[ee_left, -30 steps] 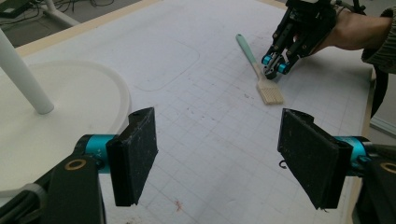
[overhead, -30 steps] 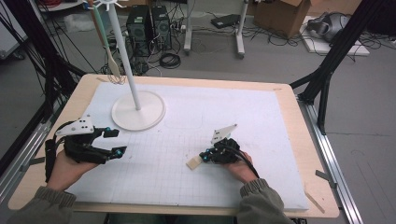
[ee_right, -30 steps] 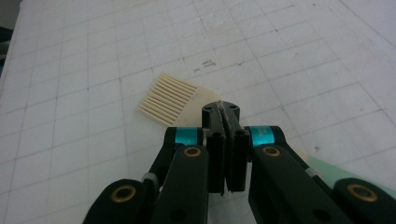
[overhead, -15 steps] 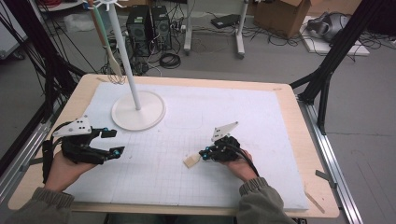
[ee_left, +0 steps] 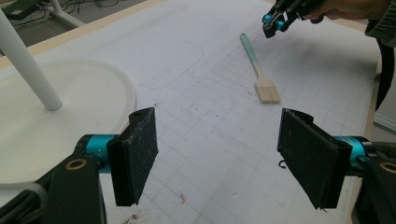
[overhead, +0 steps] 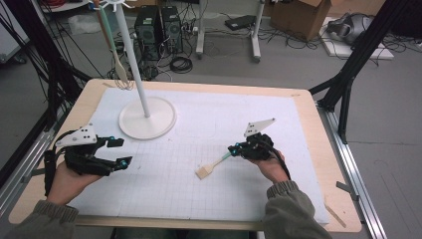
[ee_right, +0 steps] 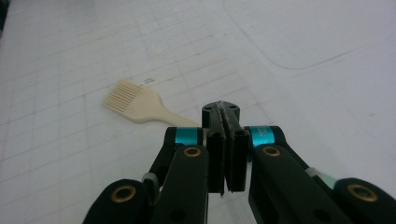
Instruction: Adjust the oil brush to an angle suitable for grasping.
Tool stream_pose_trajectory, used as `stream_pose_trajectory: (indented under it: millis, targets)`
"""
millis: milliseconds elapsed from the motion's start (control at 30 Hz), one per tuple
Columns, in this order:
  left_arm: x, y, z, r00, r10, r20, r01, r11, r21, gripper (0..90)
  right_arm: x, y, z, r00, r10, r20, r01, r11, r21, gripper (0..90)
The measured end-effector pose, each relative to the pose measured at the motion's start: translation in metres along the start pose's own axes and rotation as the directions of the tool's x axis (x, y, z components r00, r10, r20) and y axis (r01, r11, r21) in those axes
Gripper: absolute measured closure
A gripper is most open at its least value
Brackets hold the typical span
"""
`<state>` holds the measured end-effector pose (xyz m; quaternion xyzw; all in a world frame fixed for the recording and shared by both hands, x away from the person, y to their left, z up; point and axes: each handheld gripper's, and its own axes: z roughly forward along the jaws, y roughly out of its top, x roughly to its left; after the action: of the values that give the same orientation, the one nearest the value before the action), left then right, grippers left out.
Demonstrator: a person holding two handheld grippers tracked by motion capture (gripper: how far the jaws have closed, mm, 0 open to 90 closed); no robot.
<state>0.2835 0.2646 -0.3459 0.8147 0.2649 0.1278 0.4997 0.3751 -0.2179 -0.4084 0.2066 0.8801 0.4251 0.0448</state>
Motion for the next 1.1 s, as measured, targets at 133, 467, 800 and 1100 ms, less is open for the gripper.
stream_pose_trajectory:
  millis: [133, 467, 800, 1100]
  targets:
    - [0.000, -0.001, 0.001, 1.0000, -0.001, 0.002, 0.001, 1.0000, 0.004, 29.1, -0.008, -0.001, 0.001, 0.9999, 0.010, 0.013, -0.010, 1.000, -0.002, 89.3]
    - [0.000, -0.003, 0.004, 0.9999, -0.004, 0.009, 0.003, 0.9999, 0.013, 29.1, -0.022, -0.008, 0.017, 0.9983, 0.038, 0.044, -0.039, 0.999, 0.027, 89.3]
    - [0.000, -0.003, 0.003, 1.0000, -0.004, 0.007, 0.004, 0.9999, 0.014, 29.2, -0.030, -0.013, 0.022, 0.9954, 0.066, 0.069, -0.070, 0.996, 0.047, 89.3]
    - [0.000, -0.003, 0.003, 1.0000, 0.000, 0.007, 0.000, 0.9999, 0.017, 29.2, -0.030, -0.013, 0.025, 0.9955, 0.061, 0.073, -0.065, 0.996, 0.061, 89.3]
